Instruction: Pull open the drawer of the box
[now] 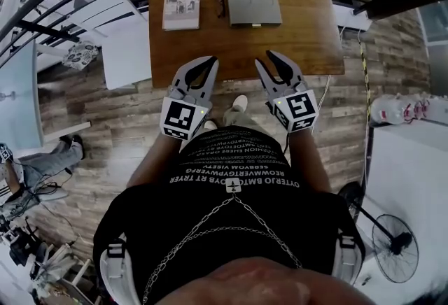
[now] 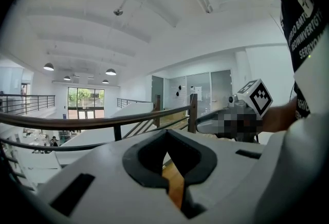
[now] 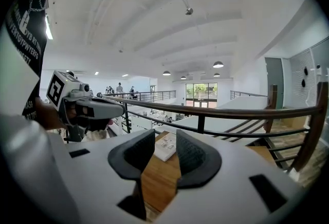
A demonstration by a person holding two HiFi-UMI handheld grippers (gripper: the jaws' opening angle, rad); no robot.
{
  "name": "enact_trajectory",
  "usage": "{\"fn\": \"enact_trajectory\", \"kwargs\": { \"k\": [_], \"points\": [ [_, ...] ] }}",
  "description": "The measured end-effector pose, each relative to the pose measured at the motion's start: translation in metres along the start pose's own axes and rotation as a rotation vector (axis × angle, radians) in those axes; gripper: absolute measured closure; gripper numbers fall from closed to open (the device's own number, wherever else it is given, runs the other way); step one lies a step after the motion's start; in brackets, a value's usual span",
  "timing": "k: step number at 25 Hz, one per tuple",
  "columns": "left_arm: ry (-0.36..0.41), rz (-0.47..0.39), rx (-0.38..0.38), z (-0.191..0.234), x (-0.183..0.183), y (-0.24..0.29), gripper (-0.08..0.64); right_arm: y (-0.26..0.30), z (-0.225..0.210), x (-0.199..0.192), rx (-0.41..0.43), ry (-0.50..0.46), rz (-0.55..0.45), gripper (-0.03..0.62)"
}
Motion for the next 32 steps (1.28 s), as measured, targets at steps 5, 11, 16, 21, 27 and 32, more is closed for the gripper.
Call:
{"fn": "enact_trajectory", "kwargs": {
  "k": [5,11,16,21,27,32],
  "points": [
    [0.002,-0.004,0.002,0.004,0.005,0.021,0.555,0.012,-0.016,-0.003,0.011,0.003,-0.004,0.468],
    [0.000,-0.002,0.008,0.007,0.012,0.039,0.555,0.021,-0.033,-0.003,0.022,0.003,-0.004,0.468],
    [0.000,-0.007,0.014,0.008,0.017,0.058,0.555,0.028,-0.054,-0.004,0.023,-0.001,-0.014,0.468],
    [0.005,-0.012,0.031,0.010,0.023,0.071,0.555,0.036,-0.069,-0.002,0.038,-0.005,-0.027,0.468],
    [0.011,0.024,0.072,0.011,0.020,0.091,0.555,0.041,-0.096,-0.008,0.054,-0.008,-0.041,0.468],
    [0.020,-0.022,0.092,0.007,0.036,0.114,0.555,0.044,-0.126,-0.011,0.056,-0.012,-0.059,0.468]
  ]
}}
Point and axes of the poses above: the fingertips, and each gripper's own axes: y forward along the fingers, z to its left, x out of its top, the point moved 2 cm from there along -y, backward along the fingers, and after that the axes turned 15 degrees about -y, right-handed, at the moved point
